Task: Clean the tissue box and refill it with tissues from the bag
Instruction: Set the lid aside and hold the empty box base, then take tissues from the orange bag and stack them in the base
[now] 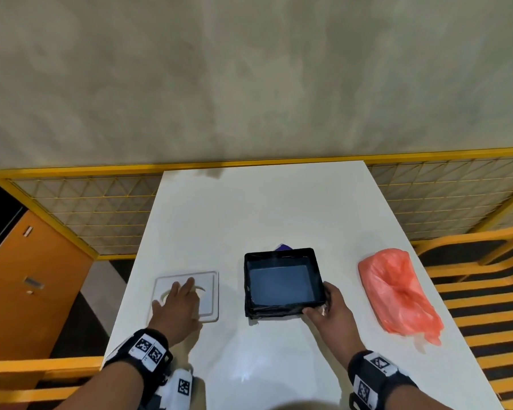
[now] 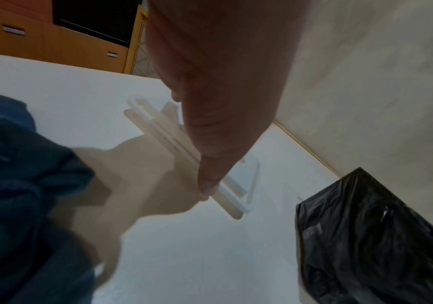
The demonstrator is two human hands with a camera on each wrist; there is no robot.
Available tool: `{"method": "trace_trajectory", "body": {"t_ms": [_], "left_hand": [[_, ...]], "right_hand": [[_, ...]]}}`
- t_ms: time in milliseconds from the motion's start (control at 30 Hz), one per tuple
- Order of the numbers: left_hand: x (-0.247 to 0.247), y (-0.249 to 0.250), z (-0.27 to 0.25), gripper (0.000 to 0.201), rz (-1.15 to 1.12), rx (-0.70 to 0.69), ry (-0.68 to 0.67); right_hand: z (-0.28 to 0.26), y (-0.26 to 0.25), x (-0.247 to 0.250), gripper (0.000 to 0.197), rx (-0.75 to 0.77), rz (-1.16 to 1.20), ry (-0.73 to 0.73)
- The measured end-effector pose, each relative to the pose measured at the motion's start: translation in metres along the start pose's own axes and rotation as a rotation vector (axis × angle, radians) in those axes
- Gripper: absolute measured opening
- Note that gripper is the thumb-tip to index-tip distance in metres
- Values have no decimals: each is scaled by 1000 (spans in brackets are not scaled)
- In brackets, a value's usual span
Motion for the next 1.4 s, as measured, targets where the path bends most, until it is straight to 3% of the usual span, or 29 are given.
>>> {"method": "trace_trajectory", "body": {"t_ms": [100, 167, 300, 367, 433, 533, 600, 733, 833, 1000, 1200, 1300, 1400], "left_hand": [[-3, 3, 2, 56, 35, 2, 37], [-5, 4, 4, 54, 38, 12, 55], [-9, 5, 5, 52, -60, 18, 79], [-8, 5, 4, 55, -199, 42, 108], [-1, 6, 0, 56, -336, 71, 166], [16, 15, -5, 49, -445, 73, 305], [29, 23, -11, 44, -505, 66, 405], [68, 58, -30, 54, -599, -46, 499], [95, 96, -42, 66, -623, -187, 445], [127, 175, -58, 55, -641, -484, 316], [148, 247, -67, 105, -911, -537, 12], [163, 265, -71, 95, -1189, -625, 58], [174, 261, -73, 88, -1363, -567, 138]], "right_hand": [[-5, -8, 9, 89, -22, 59, -53], [-7, -21, 29, 88, 30, 10, -4], [5, -48, 116, 64, 196, -387, 415], [22, -41, 157, 71, 79, -600, 546], [37, -20, 181, 78, -108, -695, 506], [48, 16, 191, 68, -272, -620, 295], [47, 27, 187, 53, -274, -603, 210], [34, 26, 180, 11, -288, -577, 258], [20, 29, 166, 14, -305, -466, 259], [-7, 13, 151, 22, -246, -55, 230], [-36, -86, 145, 22, -11, 280, 290], [-48, -135, 136, 20, 151, 299, 258], [-52, -162, 134, 20, 308, 96, 292]]}}
Point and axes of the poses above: each hand's wrist, its own z-axis towards the middle knuckle, its own x-axis out of the back of the hand, y = z × x, the point moved 7 cm from there along z, towards the middle knuckle, and after that the axes turned 6 degrees about z, right-handed, at the moved point
